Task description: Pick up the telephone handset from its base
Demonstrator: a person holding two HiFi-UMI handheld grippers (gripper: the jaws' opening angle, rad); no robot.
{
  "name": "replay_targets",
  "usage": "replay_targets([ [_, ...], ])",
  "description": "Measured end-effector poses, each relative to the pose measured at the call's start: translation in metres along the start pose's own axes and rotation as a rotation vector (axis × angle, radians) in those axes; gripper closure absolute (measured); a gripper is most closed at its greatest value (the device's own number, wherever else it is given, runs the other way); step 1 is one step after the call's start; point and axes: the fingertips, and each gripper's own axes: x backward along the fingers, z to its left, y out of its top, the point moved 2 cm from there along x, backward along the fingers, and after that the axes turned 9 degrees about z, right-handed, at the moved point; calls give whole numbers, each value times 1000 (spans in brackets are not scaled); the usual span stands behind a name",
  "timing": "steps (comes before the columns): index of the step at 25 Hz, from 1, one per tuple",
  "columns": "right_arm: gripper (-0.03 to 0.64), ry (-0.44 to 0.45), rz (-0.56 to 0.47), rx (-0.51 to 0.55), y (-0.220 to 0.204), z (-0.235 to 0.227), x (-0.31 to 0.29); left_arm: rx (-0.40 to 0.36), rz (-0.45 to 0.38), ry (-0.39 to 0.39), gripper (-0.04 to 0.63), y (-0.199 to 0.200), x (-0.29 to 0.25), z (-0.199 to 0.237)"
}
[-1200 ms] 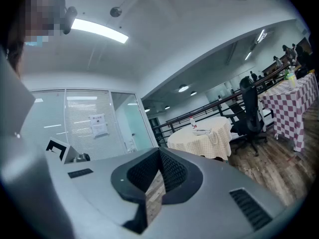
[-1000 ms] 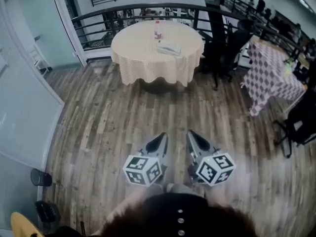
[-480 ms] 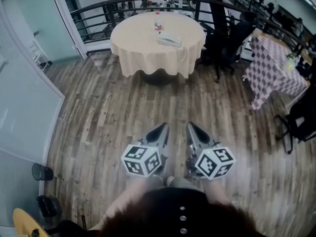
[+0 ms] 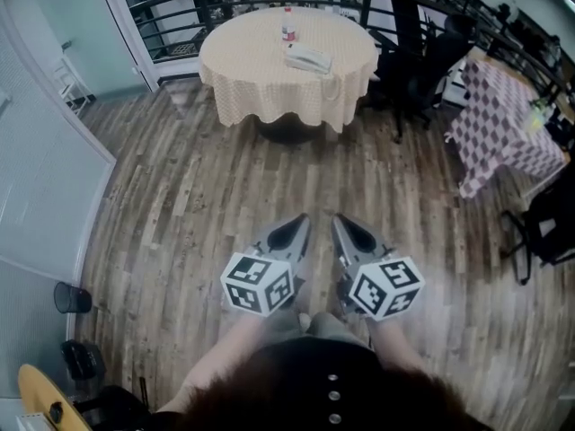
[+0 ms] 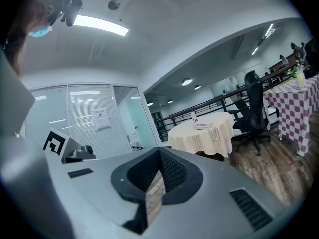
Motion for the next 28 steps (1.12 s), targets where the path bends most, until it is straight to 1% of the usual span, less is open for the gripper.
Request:
replay_targets([
  [3,606,8,17,-32,-7,-8,-5,18,5,9,588,-2,-9,2],
  [6,606,22,23,-42,-8,-19,-13,21,17,6,588,2,-21,5],
  [11,606,-4,9,-65,6,-40,-34,10,19,4,588,17,-43,26],
  [15,606,-46,12,-73,16,-62,-69,10,26,-8,589,30,-68,54],
  [21,606,-57,16,-65,53,-85,-136,-3,50,-44,588,66,-111,107],
  [25,606,-40,-2,-58,79,-97,-179,24,41,-49,588,97,-135,148],
  [28,606,-51,-13,-66,95,-110,-208,44,52,-78,588,113,-155,174],
])
